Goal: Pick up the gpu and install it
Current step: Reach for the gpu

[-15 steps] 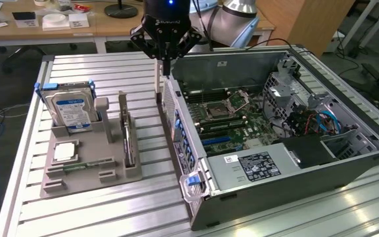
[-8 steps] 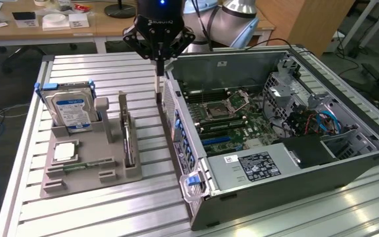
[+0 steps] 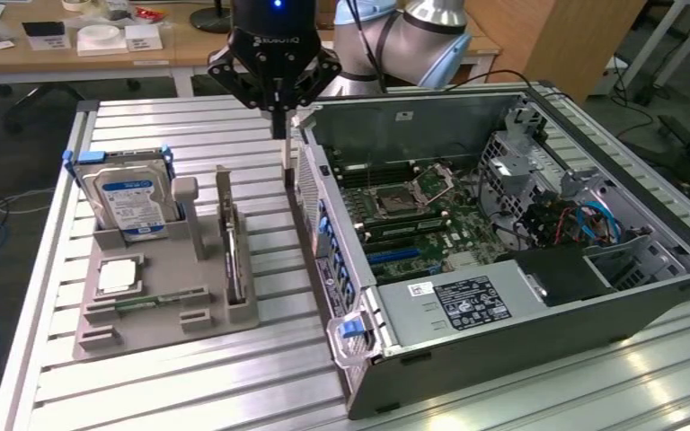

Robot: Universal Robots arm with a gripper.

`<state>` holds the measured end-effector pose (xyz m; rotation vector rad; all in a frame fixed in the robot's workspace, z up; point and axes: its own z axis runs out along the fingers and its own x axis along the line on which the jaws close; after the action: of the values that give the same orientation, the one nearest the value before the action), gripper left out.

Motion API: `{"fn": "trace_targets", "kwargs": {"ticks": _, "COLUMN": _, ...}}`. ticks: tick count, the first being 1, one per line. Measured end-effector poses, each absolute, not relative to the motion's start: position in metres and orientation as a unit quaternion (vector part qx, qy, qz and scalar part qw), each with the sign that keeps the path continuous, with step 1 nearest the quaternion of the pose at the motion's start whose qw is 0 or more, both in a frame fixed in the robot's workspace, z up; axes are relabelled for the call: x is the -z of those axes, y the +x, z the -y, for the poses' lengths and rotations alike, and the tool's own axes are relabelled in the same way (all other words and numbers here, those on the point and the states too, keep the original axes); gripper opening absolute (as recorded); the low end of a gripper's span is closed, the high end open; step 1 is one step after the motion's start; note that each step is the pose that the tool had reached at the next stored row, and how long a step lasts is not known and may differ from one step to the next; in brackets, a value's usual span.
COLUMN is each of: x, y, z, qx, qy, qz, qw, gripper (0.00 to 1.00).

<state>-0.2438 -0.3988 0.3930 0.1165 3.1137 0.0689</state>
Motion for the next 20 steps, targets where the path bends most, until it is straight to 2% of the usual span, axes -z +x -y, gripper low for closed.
{"fn": "trace_targets", "kwargs": {"ticks": 20, "x": -0.393, "y": -0.279, "z": 0.399, "qx": -0.022, "qy": 0.037, "qz": -0.999, "qw": 0.013, "gripper": 0.11}}
